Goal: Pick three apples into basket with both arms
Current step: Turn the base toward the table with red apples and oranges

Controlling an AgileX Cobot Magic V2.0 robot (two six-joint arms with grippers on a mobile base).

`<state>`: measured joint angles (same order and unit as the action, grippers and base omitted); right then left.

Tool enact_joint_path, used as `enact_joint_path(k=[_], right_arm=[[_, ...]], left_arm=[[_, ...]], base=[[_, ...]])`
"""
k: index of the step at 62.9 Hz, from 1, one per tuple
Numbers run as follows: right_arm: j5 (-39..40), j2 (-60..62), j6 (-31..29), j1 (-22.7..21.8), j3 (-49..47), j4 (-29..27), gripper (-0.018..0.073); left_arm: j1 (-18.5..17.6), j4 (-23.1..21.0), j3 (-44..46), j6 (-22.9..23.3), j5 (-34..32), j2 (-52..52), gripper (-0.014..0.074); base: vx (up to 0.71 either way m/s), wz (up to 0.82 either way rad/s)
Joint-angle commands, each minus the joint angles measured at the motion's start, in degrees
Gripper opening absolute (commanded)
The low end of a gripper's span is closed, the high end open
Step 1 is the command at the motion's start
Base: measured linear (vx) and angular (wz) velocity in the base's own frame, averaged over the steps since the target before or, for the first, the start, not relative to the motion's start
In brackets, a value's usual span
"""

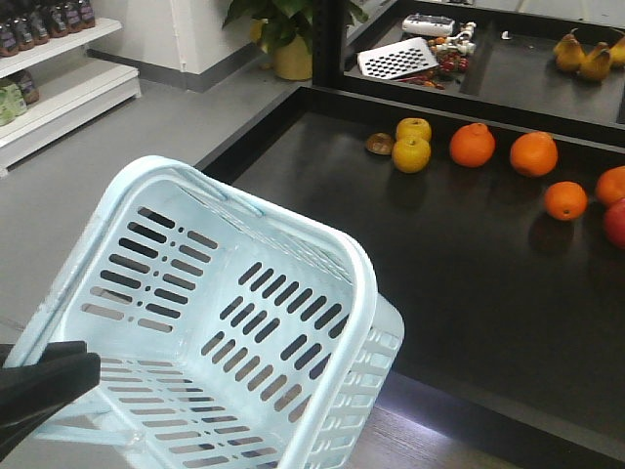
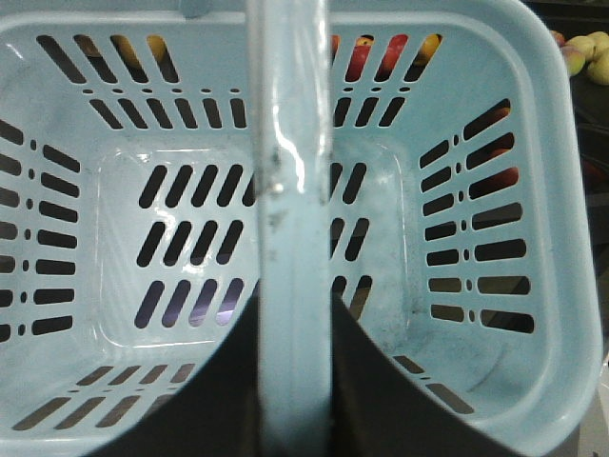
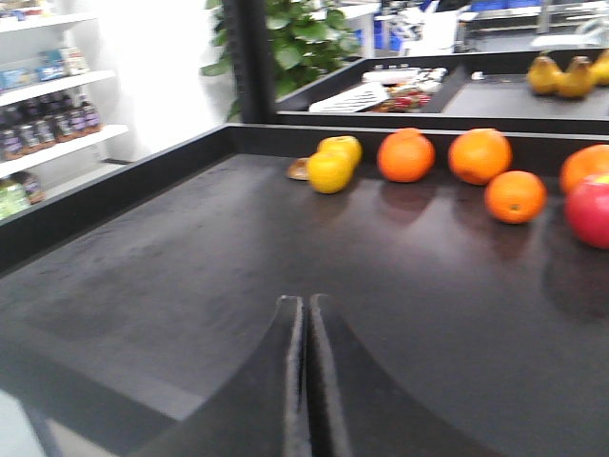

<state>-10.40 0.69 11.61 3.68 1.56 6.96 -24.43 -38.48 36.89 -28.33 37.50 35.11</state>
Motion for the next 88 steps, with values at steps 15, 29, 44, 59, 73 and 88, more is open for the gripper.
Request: enact_joint_path(k=[15, 29, 44, 59, 73, 88], right_arm=[[4.4, 0.7, 0.0, -0.4, 0.8, 0.7, -0.0007], [4.4, 0.7, 0.0, -0.4, 0.8, 0.7, -0.0007], [4.4, 0.7, 0.0, -0.4, 0.8, 0.7, -0.0007], [4.4, 0.7, 0.0, -0.4, 0.8, 0.7, -0.0007], [4.4, 0.7, 0.0, -0.4, 0.8, 0.7, -0.0007], [4.3, 0.7, 0.0, -0.4, 0.8, 0.7, -0.0007]], left_arm=[[-0.2, -2.7, 1.7, 0.2, -4.8, -0.1, -0.0006], [-0.2, -2.7, 1.7, 0.2, -4.8, -0.1, -0.0006], [-0.2, -2.7, 1.7, 0.2, -4.8, -0.1, -0.0006], [-0.2, -2.7, 1.7, 0.2, -4.8, -0.1, -0.0006], [-0.2, -2.7, 1.7, 0.2, -4.8, -0.1, -0.0006], [-0.2, -2.7, 1.7, 0.2, -4.8, -0.1, -0.0006]], base=[[0.07, -0.34], [0.06, -0.31], [0.05, -0.25], [0.04, -0.21], [0.04, -0.19], [0.05, -0.17]])
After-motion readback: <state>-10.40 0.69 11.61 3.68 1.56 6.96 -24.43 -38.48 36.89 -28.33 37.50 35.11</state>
